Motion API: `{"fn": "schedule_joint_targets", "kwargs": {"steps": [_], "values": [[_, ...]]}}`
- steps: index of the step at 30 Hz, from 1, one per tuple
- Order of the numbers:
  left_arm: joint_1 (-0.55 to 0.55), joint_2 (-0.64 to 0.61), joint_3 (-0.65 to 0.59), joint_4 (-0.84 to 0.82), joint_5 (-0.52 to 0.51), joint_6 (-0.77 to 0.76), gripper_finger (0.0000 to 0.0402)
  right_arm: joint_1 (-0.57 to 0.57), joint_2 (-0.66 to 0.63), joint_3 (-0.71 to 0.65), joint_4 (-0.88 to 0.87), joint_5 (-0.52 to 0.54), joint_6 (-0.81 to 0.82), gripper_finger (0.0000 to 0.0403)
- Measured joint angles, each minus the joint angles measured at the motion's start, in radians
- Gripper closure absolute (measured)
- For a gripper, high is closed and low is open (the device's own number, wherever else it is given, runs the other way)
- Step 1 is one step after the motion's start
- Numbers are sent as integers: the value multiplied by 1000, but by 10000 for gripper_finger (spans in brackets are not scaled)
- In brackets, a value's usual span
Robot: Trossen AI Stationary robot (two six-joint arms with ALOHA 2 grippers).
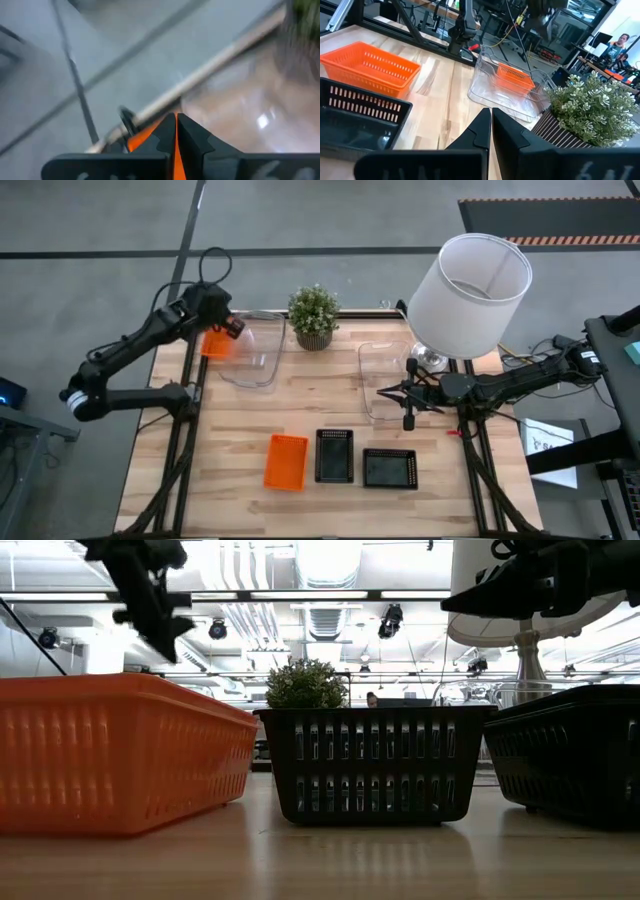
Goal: Stack baskets by color
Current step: Stack the top orange bin on the bottom orange bins
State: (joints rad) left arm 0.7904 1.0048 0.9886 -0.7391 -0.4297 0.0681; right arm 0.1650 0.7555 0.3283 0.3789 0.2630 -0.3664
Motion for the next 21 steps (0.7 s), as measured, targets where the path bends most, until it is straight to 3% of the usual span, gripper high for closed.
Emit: {"fn": "schedule_joint_targets", "kwargs": {"steps": [3,7,13,21], "values": [[80,43,0,-112,113,80,402,0,0,0,0,0,2,394],[131,101,0,-279,115,116,402,0,0,0,-5,0,30,394],[138,159,-18,-424,233,276,398,0,0,0,-7,0,30,394],[141,168,-67,-428,232,341,319,0,0,0,-8,0,42,394]]}}
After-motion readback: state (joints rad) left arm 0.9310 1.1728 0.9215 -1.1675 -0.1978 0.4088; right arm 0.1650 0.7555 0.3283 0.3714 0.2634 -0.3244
